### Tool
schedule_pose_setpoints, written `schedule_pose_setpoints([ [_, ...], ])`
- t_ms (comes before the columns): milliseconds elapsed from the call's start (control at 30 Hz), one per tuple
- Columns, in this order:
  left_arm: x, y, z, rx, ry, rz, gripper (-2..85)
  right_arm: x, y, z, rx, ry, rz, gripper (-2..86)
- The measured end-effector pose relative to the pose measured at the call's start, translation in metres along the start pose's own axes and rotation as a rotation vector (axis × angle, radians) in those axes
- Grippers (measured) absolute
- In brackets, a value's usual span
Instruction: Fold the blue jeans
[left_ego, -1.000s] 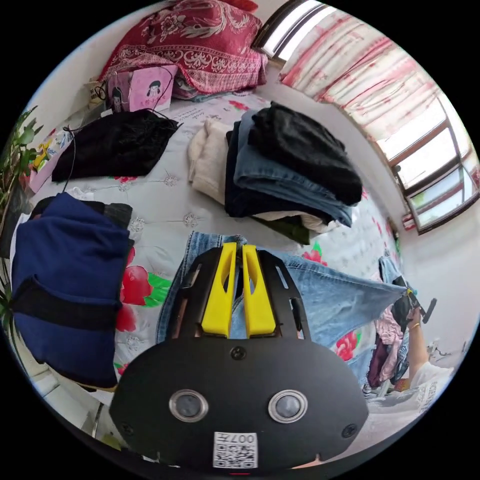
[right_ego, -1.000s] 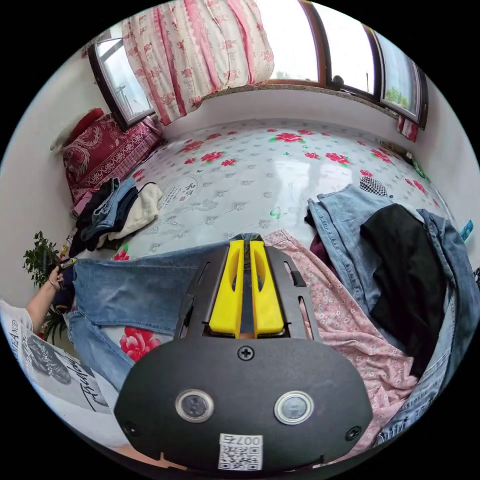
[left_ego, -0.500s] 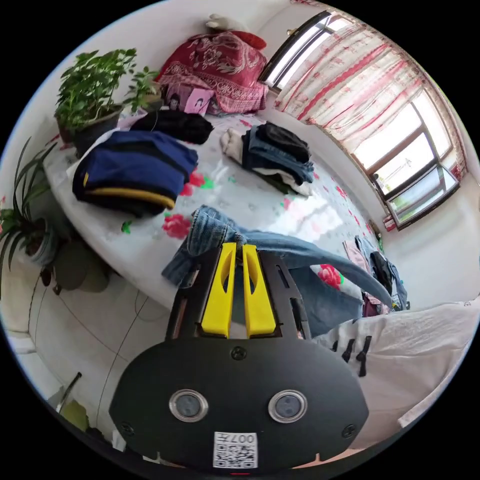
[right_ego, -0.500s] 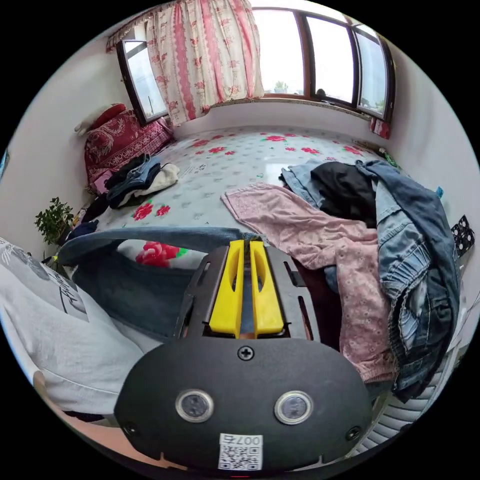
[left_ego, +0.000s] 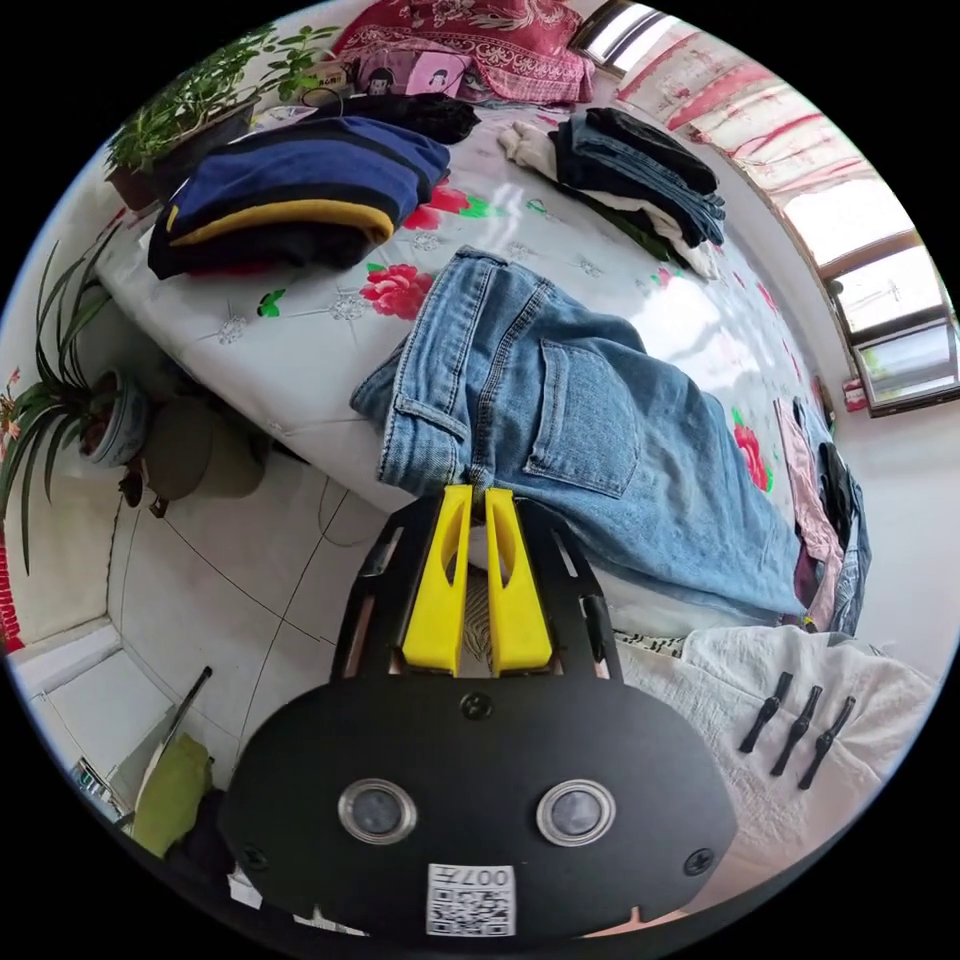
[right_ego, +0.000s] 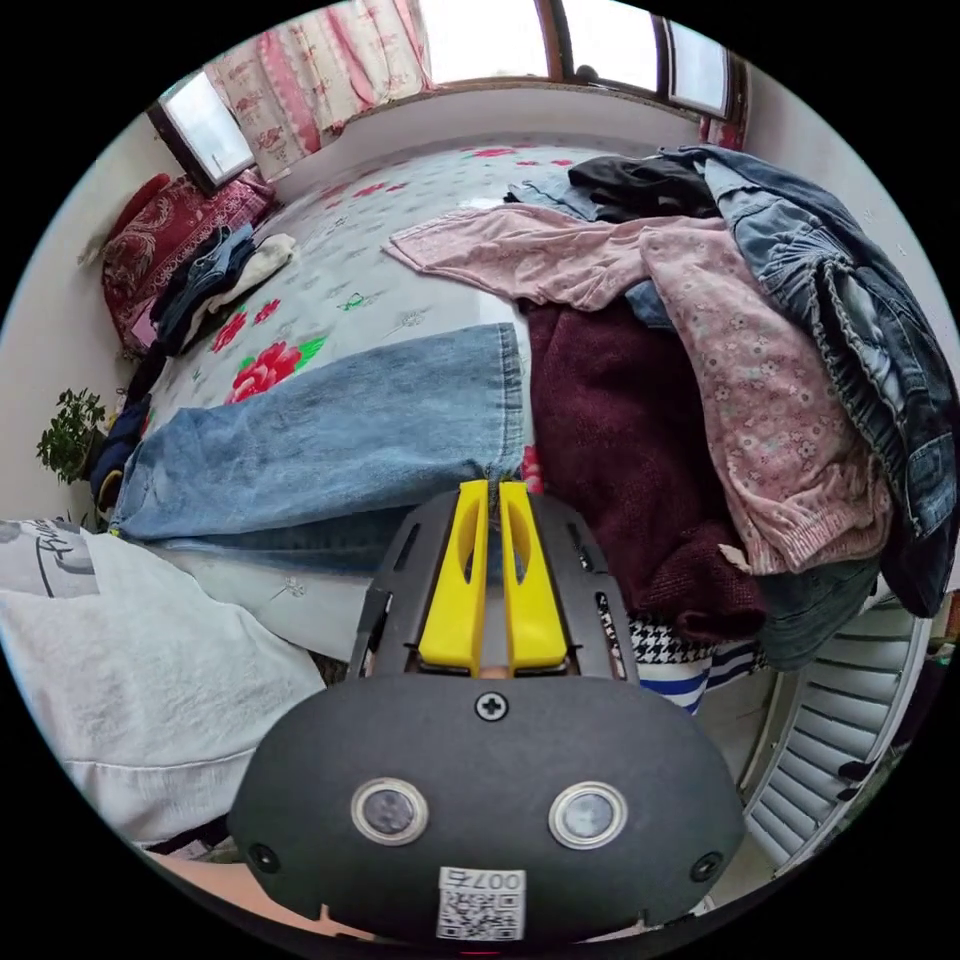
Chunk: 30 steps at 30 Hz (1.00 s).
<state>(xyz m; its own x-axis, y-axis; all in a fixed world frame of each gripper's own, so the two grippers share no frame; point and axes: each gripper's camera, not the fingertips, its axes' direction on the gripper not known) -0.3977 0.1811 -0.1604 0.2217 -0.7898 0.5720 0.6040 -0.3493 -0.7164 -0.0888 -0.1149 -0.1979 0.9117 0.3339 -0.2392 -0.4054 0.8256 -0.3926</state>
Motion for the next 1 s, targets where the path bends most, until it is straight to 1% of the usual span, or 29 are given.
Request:
schedule_pose_setpoints([
  [33,0.000,0.004,0.003,-0.003,-0.013,0.003,0.1,0.004,0.002,0.002,-0.008,0.000,0.008,-0.1],
  [100,-0.005,0.010,0.011,-0.021,-0.013,-0.025,0.4,0.028,0.012,0.029,-0.117,-0.047,0.084,-0.1],
  [133,-0.008,0.013,0.011,-0.014,0.002,-0.045,0.7,0.033,0.015,0.034,-0.135,-0.056,0.102,-0.1],
  [233,-0.012,0.023,0.000,0.034,0.041,-0.058,0.9,0.049,0.029,0.034,-0.071,-0.099,0.175,-0.1],
  [333,-0.011,0.031,-0.003,0.018,0.014,-0.015,0.2,0.062,0.036,0.034,-0.077,-0.114,0.194,-0.1],
  [400,-0.014,0.033,-0.006,0.021,0.005,-0.034,-0.1,0.071,0.038,0.023,-0.053,-0.091,0.185,0.0],
  [467,-0.019,0.038,-0.024,0.103,0.047,-0.057,-0.1,0.079,0.040,0.007,0.004,-0.093,0.180,0.1],
  [500,-0.019,0.039,-0.023,0.098,0.046,-0.048,-0.1,0.086,0.042,0.004,0.010,-0.103,0.183,0.3],
  [567,-0.015,0.040,-0.003,0.005,-0.017,-0.007,1.2,0.095,0.046,0.014,-0.039,-0.100,0.177,0.8],
  [633,-0.020,0.044,0.014,-0.062,-0.030,-0.068,2.9,0.109,0.053,0.029,-0.097,-0.121,0.221,1.7],
  [733,-0.021,0.063,0.012,-0.014,-0.013,-0.115,5.4,0.133,0.071,0.016,-0.009,-0.167,0.358,4.5],
  [833,-0.015,0.087,-0.004,0.059,-0.077,-0.113,6.2,0.156,0.103,-0.003,0.120,-0.245,0.488,7.3],
  [900,-0.008,0.098,-0.018,0.126,-0.131,-0.117,5.9,0.182,0.136,0.001,0.201,-0.405,0.670,8.7],
  [967,0.006,0.098,-0.031,0.206,-0.151,-0.082,5.6,0.193,0.153,0.007,0.249,-0.491,0.779,8.9],
  [1000,0.011,0.094,-0.032,0.214,-0.147,-0.066,5.7,0.189,0.153,0.004,0.298,-0.501,0.767,8.5],
])
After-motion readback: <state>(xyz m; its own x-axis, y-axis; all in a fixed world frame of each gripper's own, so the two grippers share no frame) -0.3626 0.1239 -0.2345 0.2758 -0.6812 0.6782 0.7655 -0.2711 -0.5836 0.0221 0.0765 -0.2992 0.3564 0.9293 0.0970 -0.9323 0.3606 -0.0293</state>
